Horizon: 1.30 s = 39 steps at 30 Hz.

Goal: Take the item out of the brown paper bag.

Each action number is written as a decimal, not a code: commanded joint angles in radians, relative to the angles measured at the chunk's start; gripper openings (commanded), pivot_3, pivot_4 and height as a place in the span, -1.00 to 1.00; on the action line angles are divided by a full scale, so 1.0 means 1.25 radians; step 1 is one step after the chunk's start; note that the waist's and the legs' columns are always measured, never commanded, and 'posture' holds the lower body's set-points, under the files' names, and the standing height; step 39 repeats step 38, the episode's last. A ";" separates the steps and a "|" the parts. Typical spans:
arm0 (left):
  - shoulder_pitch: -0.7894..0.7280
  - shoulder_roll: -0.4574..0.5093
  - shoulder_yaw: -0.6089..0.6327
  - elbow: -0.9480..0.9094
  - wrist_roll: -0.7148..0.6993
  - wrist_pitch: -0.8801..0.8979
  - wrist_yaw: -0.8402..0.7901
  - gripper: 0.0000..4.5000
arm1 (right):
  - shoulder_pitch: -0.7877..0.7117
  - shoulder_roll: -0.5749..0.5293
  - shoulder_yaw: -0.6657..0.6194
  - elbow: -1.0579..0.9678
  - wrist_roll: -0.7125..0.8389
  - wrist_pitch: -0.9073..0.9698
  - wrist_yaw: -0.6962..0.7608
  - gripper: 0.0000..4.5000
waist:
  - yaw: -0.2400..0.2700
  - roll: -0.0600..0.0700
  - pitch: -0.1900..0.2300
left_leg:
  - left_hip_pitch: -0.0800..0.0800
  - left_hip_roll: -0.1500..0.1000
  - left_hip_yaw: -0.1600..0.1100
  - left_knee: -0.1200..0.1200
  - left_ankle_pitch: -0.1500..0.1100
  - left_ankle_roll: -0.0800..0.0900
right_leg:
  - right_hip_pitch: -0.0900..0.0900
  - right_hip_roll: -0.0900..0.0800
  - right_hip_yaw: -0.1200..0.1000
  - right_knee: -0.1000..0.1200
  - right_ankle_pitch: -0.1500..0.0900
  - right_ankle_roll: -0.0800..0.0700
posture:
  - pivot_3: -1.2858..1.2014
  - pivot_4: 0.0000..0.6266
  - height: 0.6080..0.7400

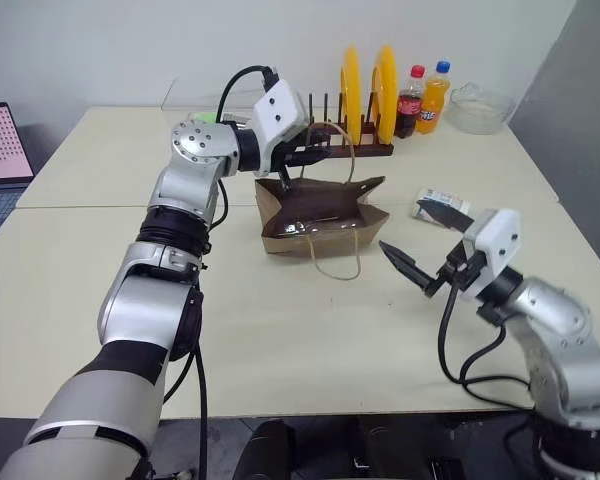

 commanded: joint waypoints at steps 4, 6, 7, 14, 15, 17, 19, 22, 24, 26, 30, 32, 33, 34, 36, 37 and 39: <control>-0.055 0.046 0.017 0.004 0.000 -0.028 -0.018 0.53 | 0.003 0.014 0.062 -0.014 -0.036 -0.048 -0.061 1.00 | -0.003 0.000 0.000 | 0.000 0.000 0.000 0.000 0.000 0.001 | 0.000 0.000 -0.001 0.000 0.000 0.000 | 0.03 -0.52 1.00; -0.048 0.061 0.027 -0.017 -0.012 -0.028 -0.025 0.80 | -0.007 0.012 0.070 0.007 -0.034 -0.065 -0.059 1.00 | -0.003 0.000 0.000 | 0.000 0.000 0.000 0.000 0.000 0.001 | 0.000 0.001 -0.001 0.000 0.000 0.000 | 0.03 -0.52 1.00; -0.040 0.071 0.033 -0.035 -0.021 -0.021 -0.032 0.93 | -0.012 0.011 0.072 0.017 -0.031 -0.073 -0.057 1.00 | -0.003 0.000 0.000 | 0.000 0.000 0.000 0.000 0.000 0.001 | 0.000 0.001 -0.001 0.000 0.000 0.000 | 0.03 -0.52 1.00; 0.108 0.145 0.105 -0.308 -0.136 0.146 -0.065 0.97 | -0.017 -0.006 0.085 0.065 -0.019 -0.120 -0.035 1.00 | -0.007 0.000 0.000 | 0.001 0.001 -0.001 -0.001 0.000 0.000 | 0.000 0.001 0.000 0.000 0.000 0.000 | 0.03 -0.52 1.00; 0.163 0.154 0.132 -0.388 -0.160 0.214 -0.030 0.97 | -0.014 -0.008 0.087 0.069 -0.019 -0.126 -0.033 1.00 | -0.007 0.000 0.000 | 0.000 0.001 -0.002 -0.001 0.000 0.000 | 0.000 0.001 -0.001 0.000 0.000 0.000 | 0.03 -0.52 1.00; 0.278 0.156 0.189 -0.540 -0.199 0.343 0.056 0.97 | -0.008 -0.010 0.088 0.074 -0.018 -0.136 -0.031 1.00 | -0.008 0.001 -0.001 | 0.001 0.001 -0.002 -0.001 0.000 0.000 | 0.000 0.001 0.000 0.001 0.000 0.000 | 0.03 -0.52 1.00; 0.401 0.156 0.226 -0.675 -0.200 0.406 0.134 0.97 | 0.000 -0.013 0.084 0.079 -0.014 -0.142 -0.034 1.00 | -0.007 0.001 -0.001 | 0.001 0.001 -0.002 -0.001 0.000 0.000 | 0.001 0.000 0.001 0.000 0.000 0.000 | 0.03 -0.52 1.00; 0.545 0.128 0.277 -0.805 -0.182 0.476 0.271 0.97 | 0.014 -0.013 0.080 0.086 -0.014 -0.148 -0.044 1.00 | -0.004 0.001 -0.001 | 0.001 0.000 -0.003 0.000 0.000 0.000 | 0.001 0.000 0.000 0.000 0.000 0.000 | 0.03 -0.52 1.00; 0.627 0.085 0.303 -0.881 -0.159 0.499 0.378 0.97 | 0.030 -0.008 0.082 0.098 -0.024 -0.164 -0.053 1.00 | 0.000 0.000 -0.001 | 0.001 0.000 -0.004 0.000 0.001 0.000 | 0.001 0.000 0.000 0.000 0.000 0.000 | 0.03 -0.52 1.00; 0.707 0.038 0.314 -0.950 -0.146 0.511 0.455 0.97 | 0.048 0.003 0.085 0.110 -0.031 -0.178 -0.067 1.00 | 0.005 -0.001 -0.002 | 0.002 0.000 -0.004 0.000 0.000 0.000 | 0.003 0.000 -0.001 -0.001 0.000 0.000 | 0.03 -0.52 1.00; 0.886 -0.048 0.287 -1.036 -0.102 0.460 0.554 0.97 | 0.079 0.037 0.079 0.145 -0.034 -0.215 -0.102 1.00 | 0.014 -0.001 -0.002 | 0.013 0.000 -0.004 -0.002 0.000 0.000 | 0.014 0.000 0.000 -0.003 0.000 0.000 | 0.03 -0.52 1.00; 0.950 -0.074 0.264 -1.054 -0.083 0.425 0.577 0.97 | 0.091 0.053 0.069 0.160 -0.029 -0.221 -0.120 1.00 | 0.016 -0.001 -0.002 | 0.014 0.000 -0.004 -0.002 0.000 0.001 | 0.014 0.000 0.000 -0.003 0.000 0.000 | 0.03 -0.52 1.00; 0.980 -0.088 0.252 -1.057 -0.072 0.399 0.589 0.97 | 0.095 0.061 0.063 0.168 -0.026 -0.222 -0.131 1.00 | 0.016 -0.001 -0.002 | 0.014 0.000 -0.004 -0.002 0.000 0.000 | 0.014 0.000 0.000 -0.003 0.000 0.000 | 0.03 -0.52 1.00; 1.002 -0.100 0.242 -1.058 -0.062 0.375 0.600 0.97 | 0.098 0.067 0.061 0.176 -0.029 -0.226 -0.139 1.00 | 0.016 -0.001 -0.002 | 0.014 0.000 -0.004 -0.002 0.000 0.000 | 0.014 0.000 0.000 -0.002 0.000 0.000 | 0.03 -0.52 1.00; 1.032 -0.125 0.225 -1.057 -0.052 0.354 0.624 0.97 | 0.100 0.075 0.055 0.195 -0.036 -0.234 -0.153 1.00 | 0.017 -0.001 -0.003 | 0.014 0.000 -0.003 -0.002 0.000 0.000 | 0.014 0.000 0.000 -0.003 -0.001 0.000 | 0.03 -0.52 1.00; 1.040 -0.138 0.219 -1.050 -0.047 0.333 0.635 0.97 | 0.098 0.079 0.053 0.203 -0.038 -0.236 -0.161 1.00 | 0.017 -0.001 -0.003 | 0.014 0.000 -0.003 -0.002 0.000 0.001 | 0.014 0.000 0.000 -0.003 -0.002 0.003 | 0.03 -0.52 1.00; 1.045 -0.150 0.214 -1.041 -0.043 0.305 0.645 0.97 | 0.094 0.081 0.052 0.210 -0.038 -0.239 -0.166 1.00 | 0.017 -0.001 -0.003 | 0.014 0.000 -0.003 -0.002 0.000 0.001 | 0.014 0.000 0.000 -0.003 -0.002 0.003 | 0.03 -0.52 1.00</control>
